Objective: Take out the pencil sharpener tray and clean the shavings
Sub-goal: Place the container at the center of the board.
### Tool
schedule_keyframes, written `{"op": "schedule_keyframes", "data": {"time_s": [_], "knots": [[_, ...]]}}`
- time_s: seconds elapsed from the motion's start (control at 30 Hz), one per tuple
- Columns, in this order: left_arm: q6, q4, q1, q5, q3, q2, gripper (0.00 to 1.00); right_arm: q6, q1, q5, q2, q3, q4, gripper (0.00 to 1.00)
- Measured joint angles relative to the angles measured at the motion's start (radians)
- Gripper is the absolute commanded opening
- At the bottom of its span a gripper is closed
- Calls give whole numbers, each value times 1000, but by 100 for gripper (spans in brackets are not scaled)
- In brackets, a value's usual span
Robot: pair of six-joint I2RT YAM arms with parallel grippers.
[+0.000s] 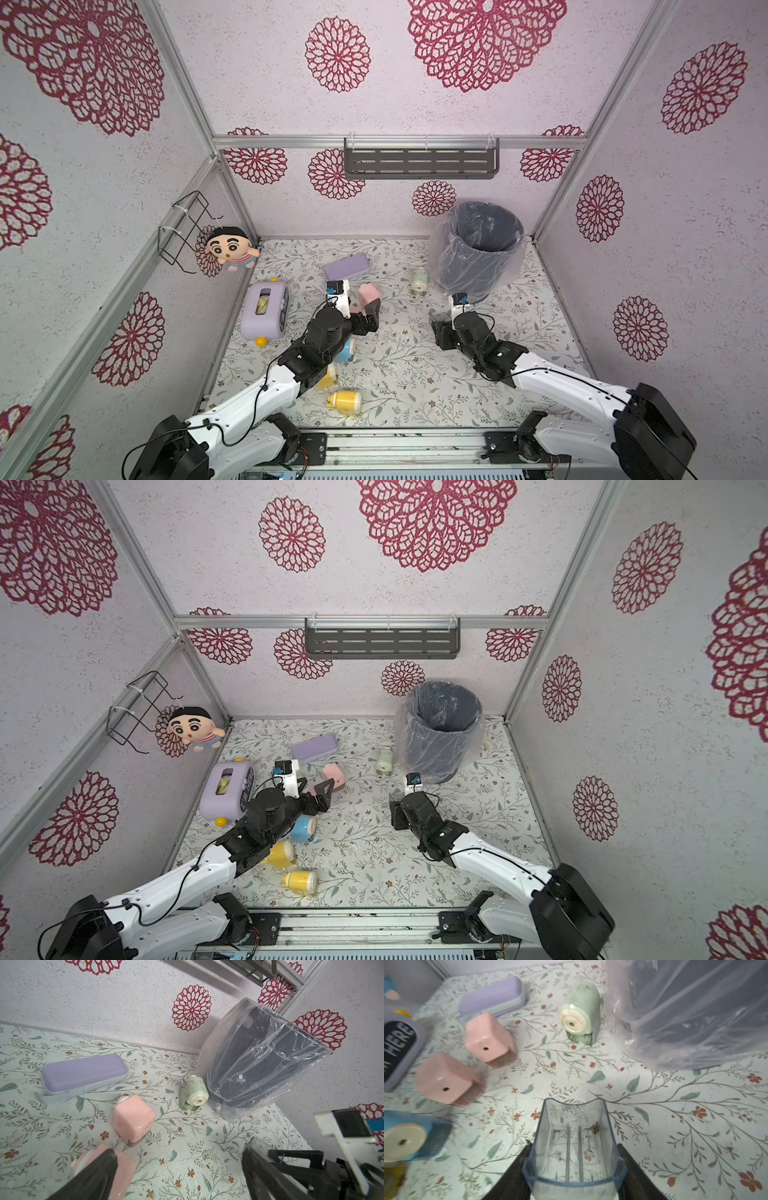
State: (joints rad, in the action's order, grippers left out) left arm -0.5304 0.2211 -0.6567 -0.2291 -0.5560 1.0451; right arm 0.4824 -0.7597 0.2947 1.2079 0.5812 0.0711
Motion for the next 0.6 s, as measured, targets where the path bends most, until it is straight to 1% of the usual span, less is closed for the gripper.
{"op": "schedule_keyframes", "data": {"time_s": [0.27,0.47,0.6], "knots": [[5,-1,0,-6,0,28,97,-49,-3,86,206,14,194,42],[7,0,0,-13,0,29,97,-109,-3,106,369,78,300,43],[7,3,0,-13,0,35,97,-144,8,103,486,137,336,44]]}}
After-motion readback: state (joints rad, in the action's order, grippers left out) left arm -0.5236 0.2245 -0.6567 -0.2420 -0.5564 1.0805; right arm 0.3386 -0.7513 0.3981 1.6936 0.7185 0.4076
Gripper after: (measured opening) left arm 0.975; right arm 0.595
